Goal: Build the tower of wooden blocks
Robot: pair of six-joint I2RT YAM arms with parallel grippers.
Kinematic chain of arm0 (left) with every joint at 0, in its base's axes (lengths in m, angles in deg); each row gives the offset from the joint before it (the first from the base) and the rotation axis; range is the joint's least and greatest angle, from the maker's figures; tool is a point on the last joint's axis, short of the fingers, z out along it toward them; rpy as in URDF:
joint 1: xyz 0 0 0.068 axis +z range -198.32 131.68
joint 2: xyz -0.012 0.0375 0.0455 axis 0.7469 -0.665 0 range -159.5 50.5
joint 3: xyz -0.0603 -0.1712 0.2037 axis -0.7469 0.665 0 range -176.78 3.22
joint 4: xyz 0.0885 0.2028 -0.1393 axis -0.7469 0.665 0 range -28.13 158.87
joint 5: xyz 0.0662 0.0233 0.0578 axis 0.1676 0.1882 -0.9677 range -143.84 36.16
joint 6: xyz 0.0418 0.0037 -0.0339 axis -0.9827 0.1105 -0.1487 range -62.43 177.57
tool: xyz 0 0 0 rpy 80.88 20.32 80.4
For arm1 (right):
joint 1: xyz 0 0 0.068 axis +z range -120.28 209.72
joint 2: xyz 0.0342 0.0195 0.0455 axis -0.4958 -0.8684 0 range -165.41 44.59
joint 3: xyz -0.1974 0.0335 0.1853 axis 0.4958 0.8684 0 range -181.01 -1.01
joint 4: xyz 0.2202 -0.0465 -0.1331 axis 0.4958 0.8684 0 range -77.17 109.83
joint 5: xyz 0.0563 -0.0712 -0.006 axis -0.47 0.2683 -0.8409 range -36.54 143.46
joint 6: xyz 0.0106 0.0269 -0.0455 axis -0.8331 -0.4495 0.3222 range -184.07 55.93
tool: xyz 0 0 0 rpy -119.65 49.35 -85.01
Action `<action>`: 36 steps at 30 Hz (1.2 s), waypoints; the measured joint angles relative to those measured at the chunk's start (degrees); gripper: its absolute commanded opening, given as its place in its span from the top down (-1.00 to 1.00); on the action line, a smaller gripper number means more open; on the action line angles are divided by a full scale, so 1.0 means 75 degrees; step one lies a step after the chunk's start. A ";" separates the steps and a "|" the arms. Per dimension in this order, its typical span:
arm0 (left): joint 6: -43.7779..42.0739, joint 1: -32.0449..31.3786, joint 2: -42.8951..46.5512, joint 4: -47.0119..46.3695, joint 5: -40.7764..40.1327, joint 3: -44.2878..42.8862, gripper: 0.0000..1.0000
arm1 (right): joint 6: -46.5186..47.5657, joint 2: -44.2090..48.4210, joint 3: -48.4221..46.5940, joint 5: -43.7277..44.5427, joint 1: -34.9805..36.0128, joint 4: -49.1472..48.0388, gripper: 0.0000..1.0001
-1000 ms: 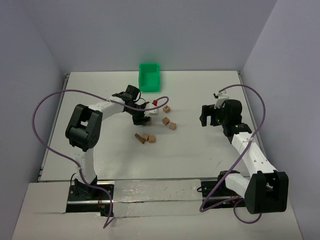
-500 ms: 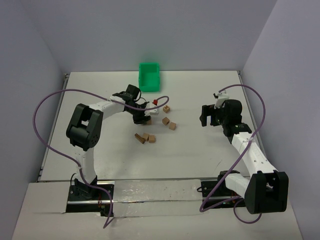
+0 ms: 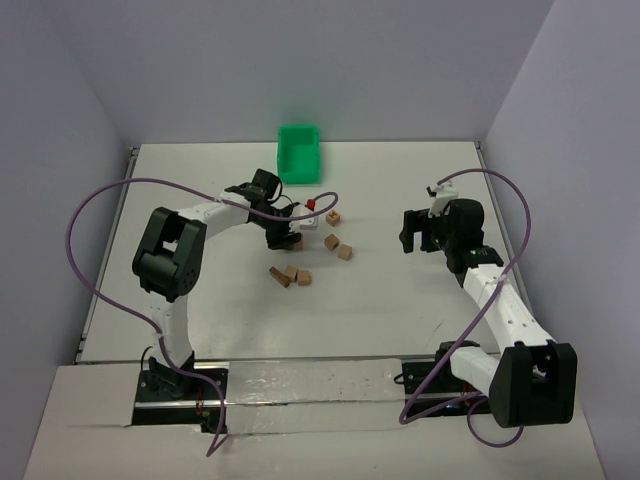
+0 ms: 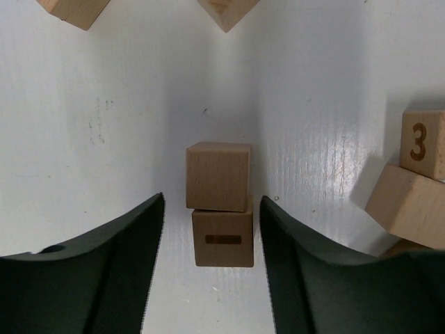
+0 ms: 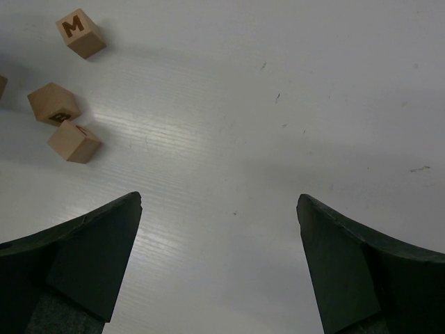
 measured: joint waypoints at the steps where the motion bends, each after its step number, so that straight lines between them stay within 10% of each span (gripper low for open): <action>1: 0.0002 0.0000 0.0000 0.0000 0.0000 0.0000 -0.49 | 0.0010 0.0000 0.0000 0.0000 0.0000 0.0000 -0.99; 5: 0.0047 -0.0023 0.0003 0.0011 -0.0009 0.0001 -0.83 | 0.0021 0.0000 0.0000 0.0000 0.0000 0.0000 -0.99; 12: 0.0221 -0.0070 0.0645 0.0294 -0.0142 -0.0126 -0.87 | 0.0039 -0.0003 0.0000 0.0000 0.0000 -0.0001 -0.99; 21: 0.0493 -0.0139 0.3200 0.0486 -0.0059 -0.0226 -0.71 | 0.0037 0.0003 0.0000 -0.0003 0.0000 -0.0002 -0.99; 36: 0.1470 -0.1886 0.4368 0.0474 -0.0688 0.3045 -0.15 | 0.0039 0.0038 0.0000 -0.0009 0.0000 -0.0001 -0.99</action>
